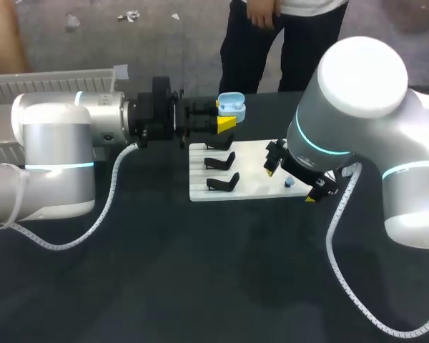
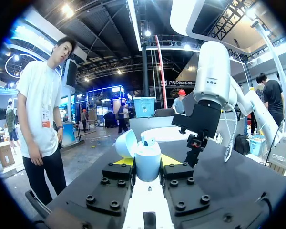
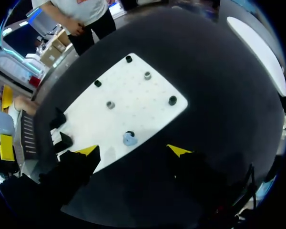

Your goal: Pick up each earbud case from the left stands, insert the matching earbuds, close the lid, and place the case in the box.

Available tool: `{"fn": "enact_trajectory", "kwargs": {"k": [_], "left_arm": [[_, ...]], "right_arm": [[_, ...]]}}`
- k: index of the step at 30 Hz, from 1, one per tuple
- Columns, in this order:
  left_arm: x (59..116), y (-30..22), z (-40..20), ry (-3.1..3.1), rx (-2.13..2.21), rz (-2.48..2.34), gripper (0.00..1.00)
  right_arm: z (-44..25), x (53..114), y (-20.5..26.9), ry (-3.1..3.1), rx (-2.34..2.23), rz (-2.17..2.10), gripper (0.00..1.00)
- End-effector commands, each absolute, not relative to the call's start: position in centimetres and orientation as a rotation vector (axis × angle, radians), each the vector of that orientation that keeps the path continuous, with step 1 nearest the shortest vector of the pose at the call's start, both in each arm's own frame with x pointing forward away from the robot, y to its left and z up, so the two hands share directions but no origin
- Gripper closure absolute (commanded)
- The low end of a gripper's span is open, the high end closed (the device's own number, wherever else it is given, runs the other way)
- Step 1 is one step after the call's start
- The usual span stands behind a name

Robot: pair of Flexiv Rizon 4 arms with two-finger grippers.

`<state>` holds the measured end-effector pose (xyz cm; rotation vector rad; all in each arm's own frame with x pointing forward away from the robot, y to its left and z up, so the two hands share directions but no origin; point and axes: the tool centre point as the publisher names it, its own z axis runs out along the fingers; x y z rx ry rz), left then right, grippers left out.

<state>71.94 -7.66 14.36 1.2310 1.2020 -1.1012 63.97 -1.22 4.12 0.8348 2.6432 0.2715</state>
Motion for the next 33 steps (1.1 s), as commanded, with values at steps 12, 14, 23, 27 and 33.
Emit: {"fn": "enact_trajectory", "kwargs": {"k": [12, 14, 23, 27, 33], "left_arm": [[71.8, -7.7, 14.3, 1.199, 1.225, -1.095, 1.0], [71.8, -7.7, 14.3, 1.199, 1.225, -1.095, 1.0], [71.8, -7.7, 14.3, 1.199, 1.225, -1.095, 1.0], [71.8, -7.7, 14.3, 1.199, 1.225, -1.095, 1.0], [71.8, -7.7, 14.3, 1.199, 1.225, -1.095, 1.0]], "right_arm": [[3.3, 64.7, -1.0, 2.634, 0.844, 0.299, 0.46], [3.2, 64.8, -1.1, 2.634, 0.845, 0.297, 0.49], [3.1, 65.3, -1.2, 2.634, 0.846, 0.292, 0.53], [2.9, 65.3, -1.2, 2.64, 0.842, 0.285, 0.55], [2.7, 65.4, -1.1, 2.644, 0.843, 0.282, 0.58]]}}
